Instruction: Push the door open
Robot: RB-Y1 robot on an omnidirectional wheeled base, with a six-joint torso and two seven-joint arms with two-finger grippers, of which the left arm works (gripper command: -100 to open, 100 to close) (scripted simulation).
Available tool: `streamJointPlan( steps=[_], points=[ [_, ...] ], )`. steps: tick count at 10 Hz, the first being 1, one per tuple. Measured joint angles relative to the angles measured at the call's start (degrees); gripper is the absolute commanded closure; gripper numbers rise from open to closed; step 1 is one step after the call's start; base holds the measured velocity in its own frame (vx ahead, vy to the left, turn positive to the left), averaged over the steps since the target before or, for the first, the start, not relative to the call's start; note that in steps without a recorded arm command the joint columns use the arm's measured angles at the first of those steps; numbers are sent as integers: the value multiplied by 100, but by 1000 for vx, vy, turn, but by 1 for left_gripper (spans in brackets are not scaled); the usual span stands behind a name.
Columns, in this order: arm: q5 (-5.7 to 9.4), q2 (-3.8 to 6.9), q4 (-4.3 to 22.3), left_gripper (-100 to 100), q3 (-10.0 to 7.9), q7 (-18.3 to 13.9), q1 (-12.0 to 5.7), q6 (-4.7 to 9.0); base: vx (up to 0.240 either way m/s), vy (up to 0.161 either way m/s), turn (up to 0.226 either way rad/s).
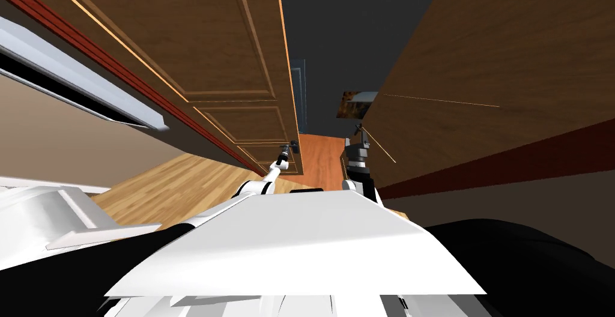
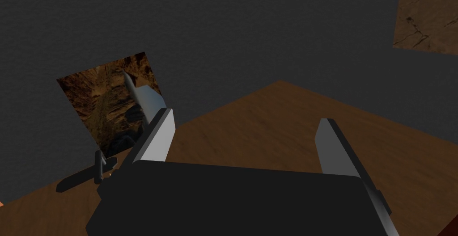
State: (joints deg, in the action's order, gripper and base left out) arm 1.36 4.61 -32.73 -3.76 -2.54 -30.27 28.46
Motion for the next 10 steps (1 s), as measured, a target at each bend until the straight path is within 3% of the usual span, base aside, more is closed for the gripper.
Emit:
streamJointPlan(
  steps=[2, 5, 6, 8, 9, 10],
  points=[
    [36, 51, -191, 100, -98, 28, 132, -71, 133, -112, 71],
    [109, 116, 169, 100, -277, 100, -52, 74, 142, -116, 42],
    [121, 146, 19, 100, -314, 111, 65, 39, 137, -153, 113],
    [176, 197, 123, 100, -451, 162, 12, 52, 160, -113, 64],
    [185, 171, -226, 100, -500, 207, 196, -113, 104, -72, 38],
    [200, 184, -198, 100, -543, 237, 155, -133, 47, -26, -2]
  ],
)
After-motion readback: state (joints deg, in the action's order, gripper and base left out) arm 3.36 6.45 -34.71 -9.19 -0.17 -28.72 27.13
